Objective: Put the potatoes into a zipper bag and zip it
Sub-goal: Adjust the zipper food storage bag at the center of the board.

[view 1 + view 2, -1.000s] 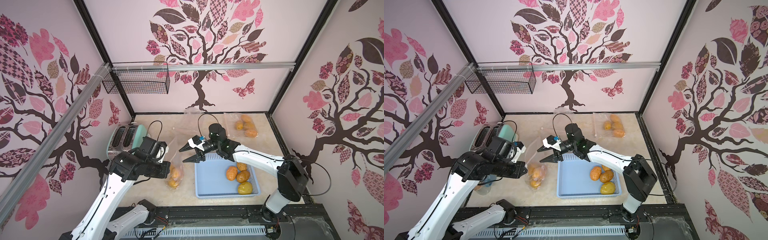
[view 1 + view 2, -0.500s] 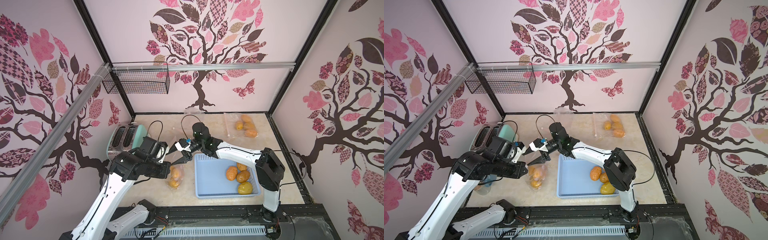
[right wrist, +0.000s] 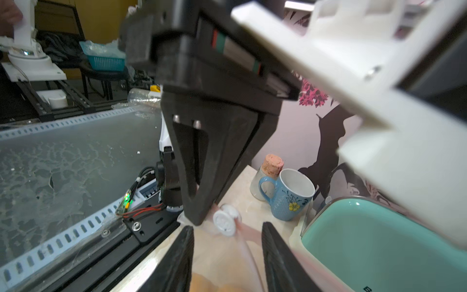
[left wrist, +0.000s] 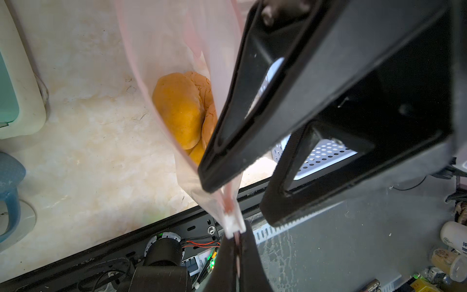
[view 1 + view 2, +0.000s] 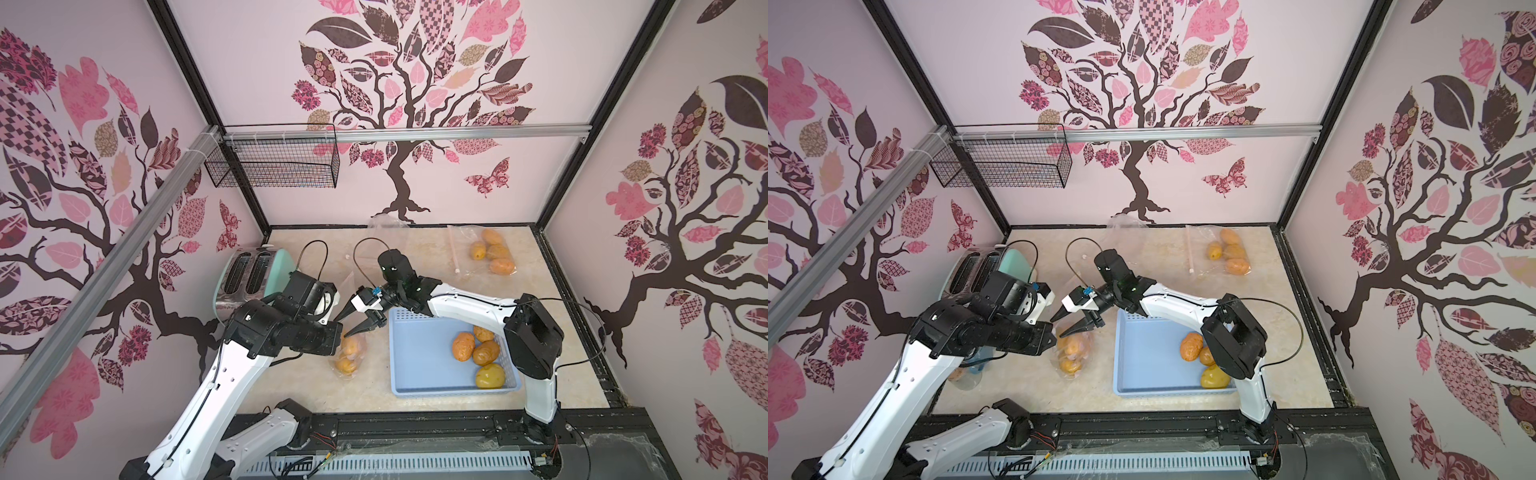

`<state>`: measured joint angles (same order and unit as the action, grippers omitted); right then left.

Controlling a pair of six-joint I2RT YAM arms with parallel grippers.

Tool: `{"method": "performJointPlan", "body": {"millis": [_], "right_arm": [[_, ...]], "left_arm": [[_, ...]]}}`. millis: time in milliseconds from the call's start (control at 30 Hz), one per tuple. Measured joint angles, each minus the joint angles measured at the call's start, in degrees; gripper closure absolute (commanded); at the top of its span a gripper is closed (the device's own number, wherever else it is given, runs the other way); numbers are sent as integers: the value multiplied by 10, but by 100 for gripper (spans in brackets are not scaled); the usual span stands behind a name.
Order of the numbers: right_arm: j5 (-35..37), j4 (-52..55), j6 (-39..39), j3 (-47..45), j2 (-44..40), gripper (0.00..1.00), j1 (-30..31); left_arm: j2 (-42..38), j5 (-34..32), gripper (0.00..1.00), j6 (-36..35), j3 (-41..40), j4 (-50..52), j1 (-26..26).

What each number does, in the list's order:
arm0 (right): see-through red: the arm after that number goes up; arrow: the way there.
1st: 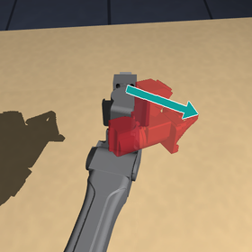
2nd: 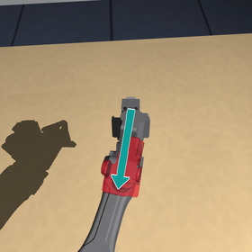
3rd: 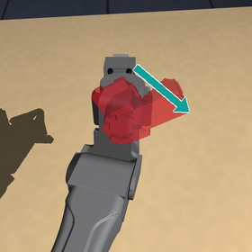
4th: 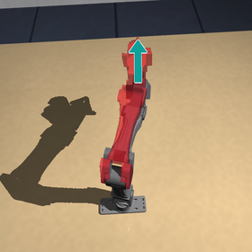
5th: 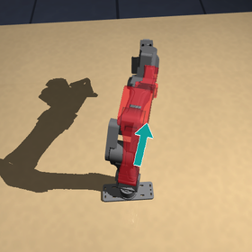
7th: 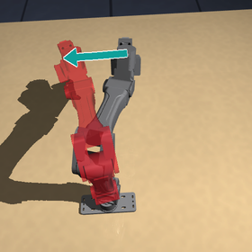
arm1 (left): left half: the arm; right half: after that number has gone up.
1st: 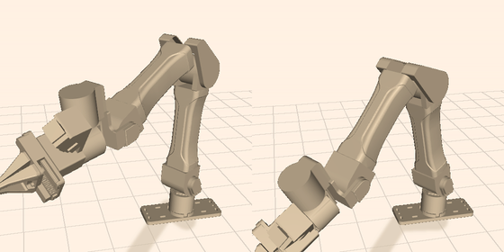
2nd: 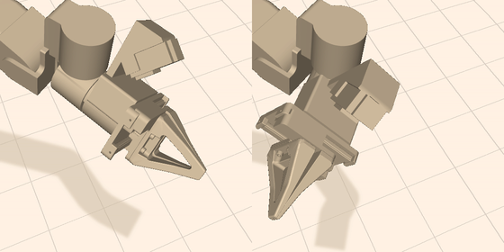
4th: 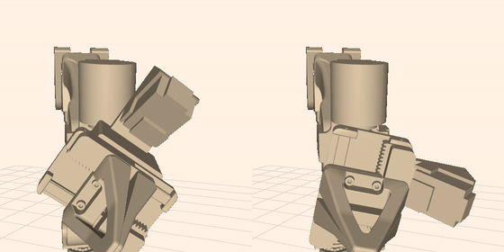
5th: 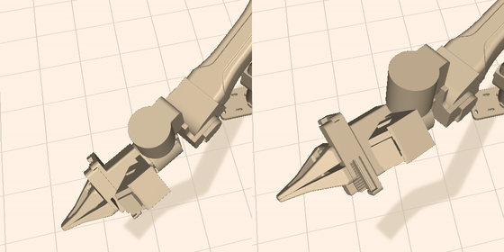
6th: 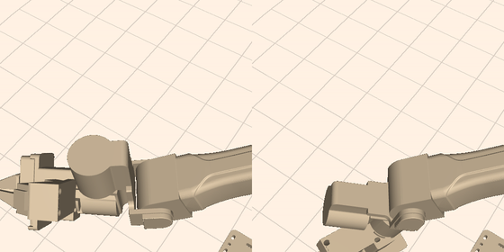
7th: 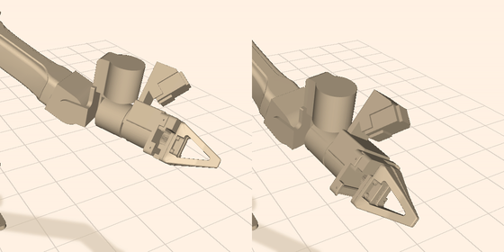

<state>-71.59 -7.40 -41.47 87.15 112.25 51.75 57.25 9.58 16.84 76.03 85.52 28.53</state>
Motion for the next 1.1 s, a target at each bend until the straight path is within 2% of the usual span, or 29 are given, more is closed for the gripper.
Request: {"method": "performJointPlan", "body": {"millis": [133, 333, 433, 500, 567, 667, 733, 767, 867, 1000, 1100], "right_arm": [[22, 64, -62, 17, 0, 63, 7], [56, 98, -104, 10, -2, 78, 7], [82, 100, -111, -8, -7, 97, 7], [100, 84, -98, -36, -21, 100, 7], [131, 36, -68, -82, -52, 100, 9], [186, -54, 7, -157, -101, 100, 13], [219, -110, 59, -202, -129, 100, 13], [235, -136, 84, -219, -139, 100, 13], [278, -214, 156, -261, -158, 100, 12], [314, -304, 236, -303, -169, 100, 10], [327, -349, 276, -322, -169, 100, 10]], "left_arm": [[0, -1, 100, 0, 0, 1, 0], [0, -7, 100, 0, 0, 1, 0], [0, -10, 100, 0, -1, 0, 0], [0, -12, 100, 0, -1, -1, 0], [0, -14, 98, 0, -4, -5, 0], [-7, -17, 69, 5, -10, -20, 1], [-23, -28, 54, 17, -22, -31, 1], [-33, -32, 50, 23, -28, -36, 1], [-79, -43, 44, 34, -49, -64, 1], [-173, -35, 44, 29, -111, -146, 1], [-233, -3, 44, 11, -145, -205, 1]]}}
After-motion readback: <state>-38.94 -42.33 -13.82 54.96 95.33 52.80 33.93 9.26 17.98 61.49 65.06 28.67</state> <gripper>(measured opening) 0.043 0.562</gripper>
